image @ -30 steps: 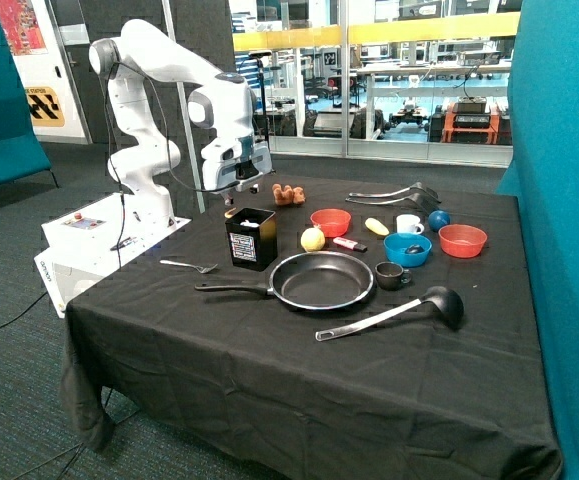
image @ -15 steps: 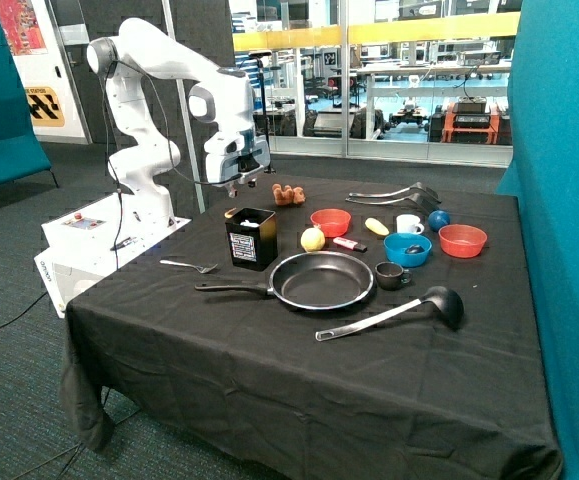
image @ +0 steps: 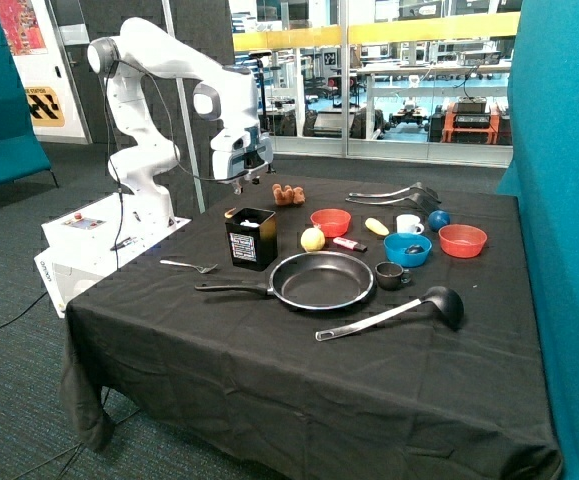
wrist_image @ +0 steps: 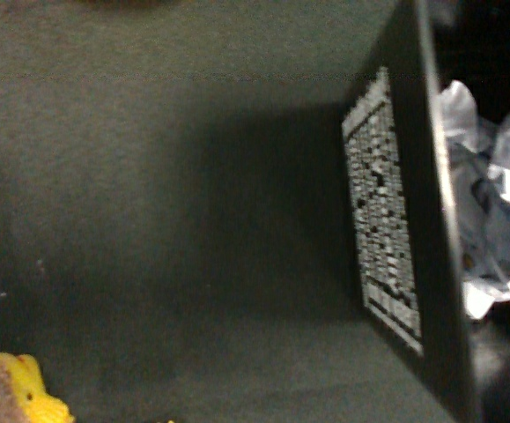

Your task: Throw away the rubbish paper

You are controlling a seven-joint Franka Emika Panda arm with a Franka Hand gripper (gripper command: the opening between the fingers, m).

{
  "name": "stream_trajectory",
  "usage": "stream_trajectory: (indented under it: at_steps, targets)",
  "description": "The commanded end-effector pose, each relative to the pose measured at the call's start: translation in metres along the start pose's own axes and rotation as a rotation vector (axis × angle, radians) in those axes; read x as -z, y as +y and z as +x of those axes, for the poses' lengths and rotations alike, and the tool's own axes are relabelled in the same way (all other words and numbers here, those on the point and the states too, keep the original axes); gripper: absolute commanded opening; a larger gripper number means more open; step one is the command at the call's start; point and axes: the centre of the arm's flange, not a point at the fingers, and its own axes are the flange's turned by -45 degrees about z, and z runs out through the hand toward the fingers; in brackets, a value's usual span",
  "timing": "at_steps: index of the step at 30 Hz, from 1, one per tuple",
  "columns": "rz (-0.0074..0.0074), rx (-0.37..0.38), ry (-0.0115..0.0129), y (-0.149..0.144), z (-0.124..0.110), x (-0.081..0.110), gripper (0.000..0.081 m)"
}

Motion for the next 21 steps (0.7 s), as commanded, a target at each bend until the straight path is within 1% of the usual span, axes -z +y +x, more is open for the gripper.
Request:
stream_trajectory:
  at_steps: [1, 2, 3, 4, 5, 6, 7, 8, 9, 10, 12, 15, 16, 18, 21]
  targets:
    - [0.0054, 0.058, -0.0089, -0.020, 0.007, 0.002, 0.0605]
    - [0.0055, 0.061, -0.0089, -0.022, 0.007, 0.001, 0.0303]
    - [0.0055, 0.064, -0.0089, -0.025, 0.006, 0.000, 0.0151]
    - [0.0055, 0.070, -0.0089, -0.028, 0.006, 0.000, 0.0377]
    - [0.0055, 0.073, -0.0089, -0.030, 0.006, -0.001, 0.0189]
    - [0.0055, 0.077, -0.0088, -0.032, 0.005, -0.002, 0.0094]
    - [0.0055, 0.078, -0.0088, -0.034, 0.005, -0.002, 0.0346]
    - [0.0056, 0.084, -0.0088, -0.035, 0.005, -0.003, 0.0474]
    - [0.0056, 0.090, -0.0088, -0.037, 0.004, -0.004, 0.0536]
    - [0.0056, 0.092, -0.0088, -0.039, 0.004, -0.004, 0.0567]
    - [0.0056, 0.095, -0.0088, -0.040, 0.004, -0.005, 0.0588]
    - [0.0057, 0.105, -0.0088, -0.040, 0.005, -0.005, 0.0596]
    - [0.0056, 0.094, -0.0088, -0.040, 0.004, -0.005, 0.0589]
    - [0.0056, 0.093, -0.0088, -0.039, 0.004, -0.005, 0.0606]
    - [0.0056, 0.087, -0.0088, -0.037, 0.004, -0.004, 0.0598]
